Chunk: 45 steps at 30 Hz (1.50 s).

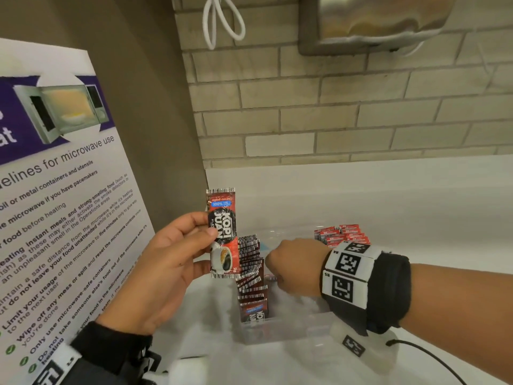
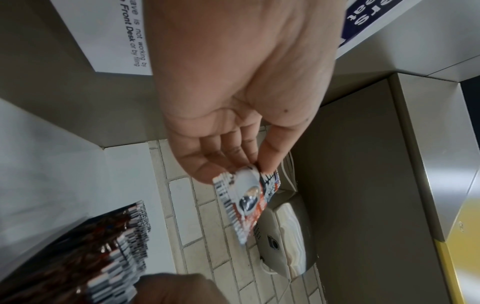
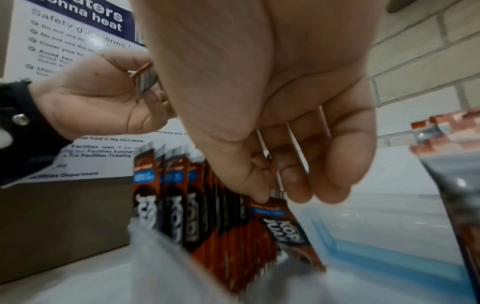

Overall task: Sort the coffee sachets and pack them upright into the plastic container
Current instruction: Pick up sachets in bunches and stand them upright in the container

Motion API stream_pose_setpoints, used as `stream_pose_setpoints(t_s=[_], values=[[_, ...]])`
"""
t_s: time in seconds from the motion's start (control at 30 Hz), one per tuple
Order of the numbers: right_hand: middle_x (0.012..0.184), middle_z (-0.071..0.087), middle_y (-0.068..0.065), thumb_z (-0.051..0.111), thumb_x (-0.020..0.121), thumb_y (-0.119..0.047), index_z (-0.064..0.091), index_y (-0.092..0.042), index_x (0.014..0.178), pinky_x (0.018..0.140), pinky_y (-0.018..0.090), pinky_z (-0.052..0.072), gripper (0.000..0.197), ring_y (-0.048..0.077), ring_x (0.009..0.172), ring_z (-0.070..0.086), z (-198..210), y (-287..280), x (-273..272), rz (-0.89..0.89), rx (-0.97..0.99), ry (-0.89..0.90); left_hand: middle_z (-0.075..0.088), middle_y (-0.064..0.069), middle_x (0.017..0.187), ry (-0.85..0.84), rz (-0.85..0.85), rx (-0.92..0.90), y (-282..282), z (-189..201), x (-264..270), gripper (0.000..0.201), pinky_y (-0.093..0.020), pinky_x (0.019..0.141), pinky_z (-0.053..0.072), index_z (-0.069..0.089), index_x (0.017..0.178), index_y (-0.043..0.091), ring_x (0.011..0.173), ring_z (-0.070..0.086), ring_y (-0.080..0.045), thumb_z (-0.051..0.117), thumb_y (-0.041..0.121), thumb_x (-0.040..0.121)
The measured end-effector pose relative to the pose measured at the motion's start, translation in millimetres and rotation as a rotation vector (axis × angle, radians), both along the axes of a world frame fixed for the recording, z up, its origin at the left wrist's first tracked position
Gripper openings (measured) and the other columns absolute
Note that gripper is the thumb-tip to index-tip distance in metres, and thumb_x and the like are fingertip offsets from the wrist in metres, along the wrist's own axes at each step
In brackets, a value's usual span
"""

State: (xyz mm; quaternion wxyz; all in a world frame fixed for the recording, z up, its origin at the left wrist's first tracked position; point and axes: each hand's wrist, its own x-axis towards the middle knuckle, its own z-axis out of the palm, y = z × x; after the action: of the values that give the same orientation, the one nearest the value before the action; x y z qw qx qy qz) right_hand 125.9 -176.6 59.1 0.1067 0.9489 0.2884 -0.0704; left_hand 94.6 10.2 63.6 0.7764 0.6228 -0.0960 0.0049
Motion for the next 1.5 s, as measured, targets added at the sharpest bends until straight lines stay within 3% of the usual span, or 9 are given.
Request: stream_pose_setpoints(t_s=[0.17,0.33,0.43,0.6,0.67,0.93,1.07,1.17,1.5], values=[[0.097,0.067,0.011,0.053,0.091,-0.015,0.063,-0.001,0.099,0.055,0.024,0.039,0.019,0.02,0.068,0.052,8,3,32,-0.11,0.057,-0.027,0.069,-0.009,0.085,0.015,0.004,-0.002,-1,0,-2,0.022,-0.023,0.054,0.052,0.069,0.091,0.013,0.065,0.062,-0.013,0.06,0.018,0.072],[0.11,0.065,0.014,0.054,0.09,-0.011,0.061,0.0,0.112,0.054,0.021,0.036,0.025,0.017,0.072,0.048,6,8,63,-0.202,0.139,-0.006,0.069,-0.007,0.083,0.027,0.018,-0.013,-2,1,-1,0.021,-0.023,0.053,0.051,0.067,0.091,0.013,0.062,0.061,-0.012,0.059,0.017,0.072],[0.101,0.065,0.012,0.055,0.091,-0.014,0.06,0.0,0.111,0.048,0.019,0.034,0.025,0.018,0.071,0.049,7,9,69,-0.24,0.181,0.016,0.069,-0.006,0.081,0.026,0.026,-0.017,-2,1,0,0.022,-0.022,0.053,0.051,0.067,0.091,0.012,0.061,0.062,-0.011,0.059,0.017,0.071],[0.089,0.053,0.008,0.053,0.091,-0.009,0.058,0.001,0.115,0.041,0.017,0.032,0.026,0.01,0.048,0.04,9,5,67,-0.28,0.223,0.055,0.069,-0.007,0.081,0.032,0.025,-0.012,-1,-2,0,0.024,-0.022,0.053,0.051,0.066,0.093,0.011,0.061,0.062,-0.011,0.059,0.017,0.071],[0.092,0.061,0.013,0.053,0.091,-0.008,0.059,0.003,0.114,0.043,0.017,0.033,0.027,0.01,0.048,0.039,9,4,67,-0.266,0.238,0.078,0.069,-0.007,0.082,0.038,0.024,-0.01,0,-3,1,0.025,-0.022,0.053,0.051,0.066,0.094,0.011,0.062,0.061,-0.012,0.059,0.017,0.071],[0.111,0.062,0.012,0.054,0.09,-0.004,0.059,-0.004,0.109,0.051,0.019,0.033,0.02,0.018,0.081,0.047,11,4,64,-0.148,0.261,0.02,0.069,-0.007,0.081,0.041,0.014,-0.023,-1,-5,2,0.027,-0.022,0.052,0.052,0.064,0.096,0.008,0.061,0.063,-0.011,0.059,0.016,0.071],[0.096,0.064,0.014,0.056,0.089,-0.004,0.061,0.003,0.109,0.047,0.017,0.031,0.022,0.013,0.058,0.045,8,6,62,-0.176,0.256,0.059,0.07,-0.006,0.081,0.048,0.011,-0.019,-1,-6,2,0.024,-0.021,0.052,0.052,0.065,0.093,0.011,0.06,0.063,-0.01,0.06,0.017,0.07],[0.086,0.053,0.009,0.057,0.087,-0.003,0.058,0.002,0.114,0.044,0.017,0.033,0.027,0.009,0.048,0.038,9,5,60,-0.21,0.274,0.099,0.069,-0.008,0.084,0.055,0.004,-0.01,0,-7,3,0.025,-0.022,0.053,0.052,0.067,0.092,0.012,0.062,0.063,-0.011,0.066,0.018,0.068],[0.12,0.054,0.01,0.062,0.088,-0.012,0.045,-0.007,0.126,0.048,0.016,0.035,0.042,0.013,0.069,0.042,21,-3,55,-0.174,0.336,0.12,0.069,-0.006,0.083,0.089,0.035,0.011,-5,-10,6,0.027,-0.023,0.056,0.053,0.065,0.1,0.01,0.062,0.062,-0.01,0.068,0.012,0.073]])
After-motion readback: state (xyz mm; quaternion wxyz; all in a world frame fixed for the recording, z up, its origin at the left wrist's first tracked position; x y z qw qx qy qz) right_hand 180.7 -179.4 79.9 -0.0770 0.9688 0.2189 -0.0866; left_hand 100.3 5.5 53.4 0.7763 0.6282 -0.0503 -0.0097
